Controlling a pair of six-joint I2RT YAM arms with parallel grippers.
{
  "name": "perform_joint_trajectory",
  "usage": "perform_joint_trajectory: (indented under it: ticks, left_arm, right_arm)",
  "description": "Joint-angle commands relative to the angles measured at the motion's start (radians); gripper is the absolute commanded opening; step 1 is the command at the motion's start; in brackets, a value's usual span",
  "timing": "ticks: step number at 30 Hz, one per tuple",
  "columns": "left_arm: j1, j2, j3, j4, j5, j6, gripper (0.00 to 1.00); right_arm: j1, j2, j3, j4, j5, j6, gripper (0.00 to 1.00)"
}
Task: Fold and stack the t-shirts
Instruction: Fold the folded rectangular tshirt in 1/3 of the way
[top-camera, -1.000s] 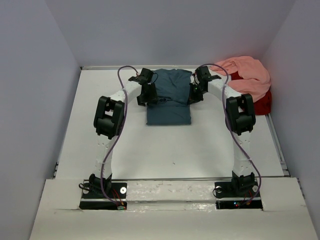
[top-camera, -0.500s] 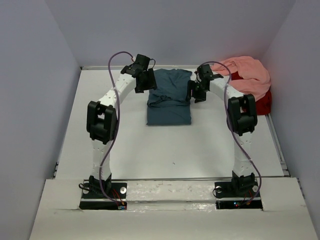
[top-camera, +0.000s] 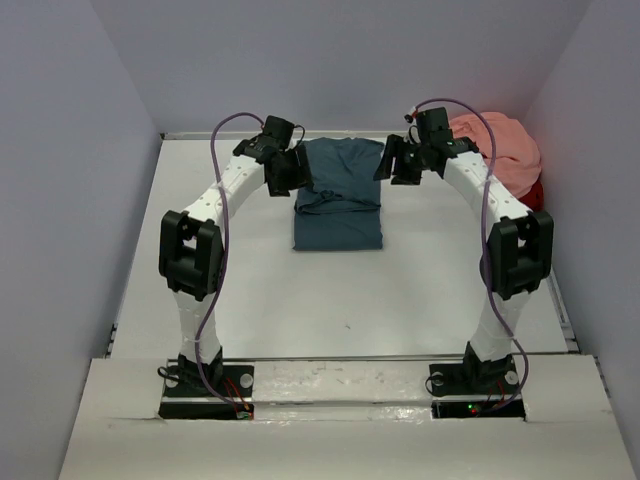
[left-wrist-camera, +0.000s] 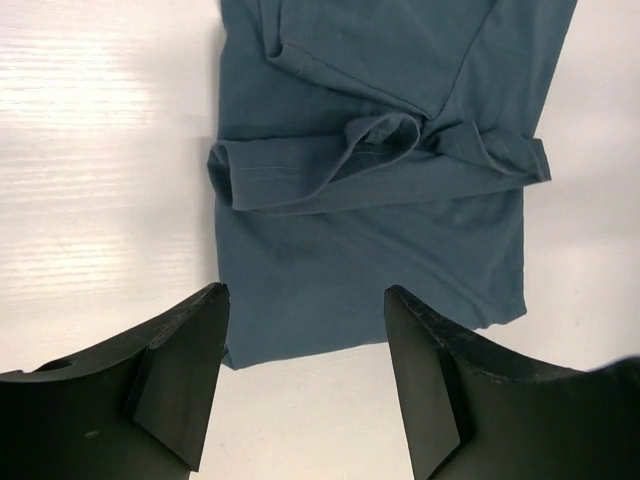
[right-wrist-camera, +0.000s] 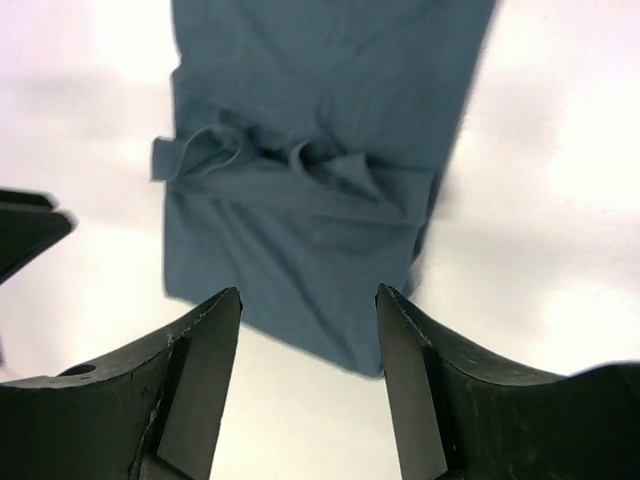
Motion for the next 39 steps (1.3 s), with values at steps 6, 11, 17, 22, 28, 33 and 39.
perform_joint_trajectory:
  ticks: [6,11,17,22,28,33,39]
  left_arm:
    - [-0.014,-0.068,-0.127,0.106,0.212,0.063,0.73]
    - [-0.017,-0.072,-0.180,0.133,0.276,0.075,0.72]
    - [-0.017,-0.066,-0.229,0.198,0.379,0.063,0.72]
    - [-0.031,-0.023,-0.229,0.255,0.439,0.030,0.72]
    - [-0.051,0.043,-0.198,0.273,0.476,0.022,0.72]
    - [-0.057,0.110,-0.175,0.278,0.507,0.020,0.72]
    - [-0.071,0.144,-0.163,0.233,0.499,0.051,0.72]
  right_arm:
    - [-0.005,-0.154,-0.325,0.155,-0.176,0.190,0.00]
    - [-0.005,-0.174,-0.425,0.206,-0.210,0.227,0.00]
    - [-0.005,-0.142,-0.434,0.252,-0.253,0.239,0.00]
    - [0.004,-0.069,-0.420,0.281,-0.281,0.261,0.00]
    - [0.004,0.022,-0.469,0.379,-0.334,0.319,0.00]
    - [0.004,0.069,-0.473,0.387,-0.328,0.313,0.00]
    - [0.013,0.086,-0.476,0.280,-0.258,0.263,0.00]
